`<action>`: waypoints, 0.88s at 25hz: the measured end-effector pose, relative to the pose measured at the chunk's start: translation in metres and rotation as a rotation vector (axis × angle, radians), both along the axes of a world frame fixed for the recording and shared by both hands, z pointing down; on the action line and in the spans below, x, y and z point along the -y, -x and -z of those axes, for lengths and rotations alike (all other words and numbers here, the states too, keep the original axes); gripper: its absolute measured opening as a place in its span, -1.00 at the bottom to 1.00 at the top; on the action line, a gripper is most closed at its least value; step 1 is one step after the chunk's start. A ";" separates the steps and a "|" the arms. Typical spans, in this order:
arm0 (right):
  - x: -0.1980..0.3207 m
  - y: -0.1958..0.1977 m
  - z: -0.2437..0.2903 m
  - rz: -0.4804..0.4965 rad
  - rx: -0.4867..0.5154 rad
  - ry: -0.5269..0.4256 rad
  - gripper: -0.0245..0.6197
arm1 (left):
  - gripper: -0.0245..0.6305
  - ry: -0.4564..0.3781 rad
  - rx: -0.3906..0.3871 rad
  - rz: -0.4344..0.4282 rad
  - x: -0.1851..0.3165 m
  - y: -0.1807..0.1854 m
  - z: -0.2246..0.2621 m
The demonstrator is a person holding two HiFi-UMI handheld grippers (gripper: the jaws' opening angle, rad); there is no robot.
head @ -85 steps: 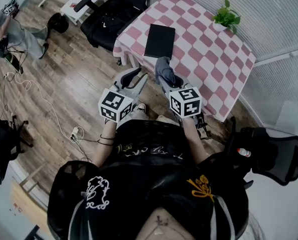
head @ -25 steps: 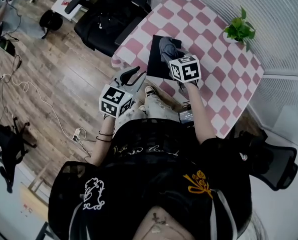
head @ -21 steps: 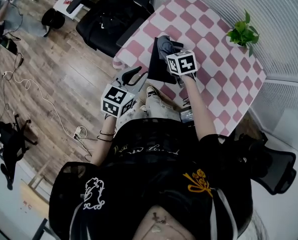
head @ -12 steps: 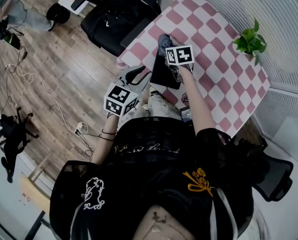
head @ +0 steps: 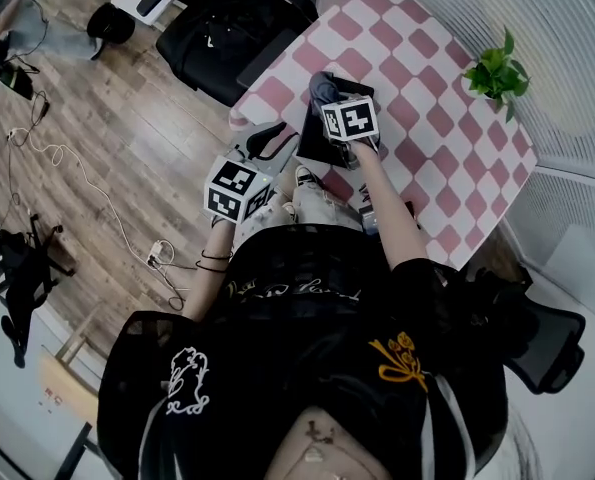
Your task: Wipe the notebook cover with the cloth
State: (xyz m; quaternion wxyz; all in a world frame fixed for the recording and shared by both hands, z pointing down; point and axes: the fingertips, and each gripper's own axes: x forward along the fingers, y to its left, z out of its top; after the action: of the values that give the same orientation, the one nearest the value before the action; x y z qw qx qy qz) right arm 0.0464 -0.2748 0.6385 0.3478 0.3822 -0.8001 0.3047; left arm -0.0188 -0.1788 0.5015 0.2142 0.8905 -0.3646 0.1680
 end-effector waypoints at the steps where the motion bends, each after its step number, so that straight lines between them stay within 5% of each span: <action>1: -0.008 0.001 0.000 0.012 -0.004 -0.003 -0.58 | -0.56 -0.004 -0.001 0.000 -0.001 0.000 0.000; 22: -0.142 0.029 -0.001 0.162 -0.007 0.025 -0.58 | -0.56 -0.005 -0.039 0.000 -0.034 0.009 -0.007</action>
State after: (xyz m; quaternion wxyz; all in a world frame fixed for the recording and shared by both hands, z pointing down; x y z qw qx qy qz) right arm 0.0173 -0.1327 0.6397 0.3790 0.3130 -0.8231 0.2843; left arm -0.0278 -0.1443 0.5082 0.2189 0.8942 -0.3608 0.1495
